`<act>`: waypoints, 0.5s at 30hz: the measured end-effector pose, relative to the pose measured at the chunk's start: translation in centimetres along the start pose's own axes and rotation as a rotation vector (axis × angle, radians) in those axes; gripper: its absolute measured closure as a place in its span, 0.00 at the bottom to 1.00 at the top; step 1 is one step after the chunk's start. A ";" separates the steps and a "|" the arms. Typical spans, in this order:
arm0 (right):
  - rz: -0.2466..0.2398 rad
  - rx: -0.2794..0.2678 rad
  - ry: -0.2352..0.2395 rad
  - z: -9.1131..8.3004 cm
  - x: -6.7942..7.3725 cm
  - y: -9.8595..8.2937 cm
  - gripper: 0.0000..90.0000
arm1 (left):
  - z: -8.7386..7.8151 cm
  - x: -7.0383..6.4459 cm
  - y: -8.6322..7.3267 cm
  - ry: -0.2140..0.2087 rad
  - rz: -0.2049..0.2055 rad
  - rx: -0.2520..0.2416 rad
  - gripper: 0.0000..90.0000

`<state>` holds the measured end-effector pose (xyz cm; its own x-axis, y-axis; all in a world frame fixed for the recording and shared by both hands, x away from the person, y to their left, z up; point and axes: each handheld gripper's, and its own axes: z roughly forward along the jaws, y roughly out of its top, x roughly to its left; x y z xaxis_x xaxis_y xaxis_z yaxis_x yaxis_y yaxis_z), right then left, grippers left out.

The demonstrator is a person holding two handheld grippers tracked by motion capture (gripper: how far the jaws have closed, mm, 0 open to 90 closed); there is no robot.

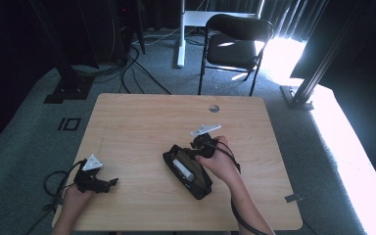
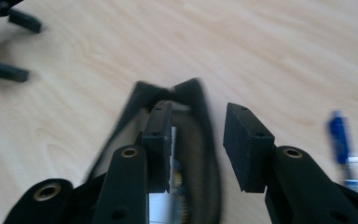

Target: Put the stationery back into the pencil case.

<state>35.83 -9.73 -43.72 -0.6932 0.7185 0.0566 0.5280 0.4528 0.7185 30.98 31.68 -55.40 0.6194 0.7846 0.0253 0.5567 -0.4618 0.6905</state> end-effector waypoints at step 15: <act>0.075 -0.015 -0.147 0.4 -7.2 -3.1 0.64 | 0.0 0.0 0.0 0.000 0.000 0.000 0.02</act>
<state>39.40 -16.03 -46.62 -0.5722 0.8201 0.0087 0.5671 0.3880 0.7266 30.98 31.68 -55.40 0.6194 0.7847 0.0247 0.5573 -0.4616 0.6902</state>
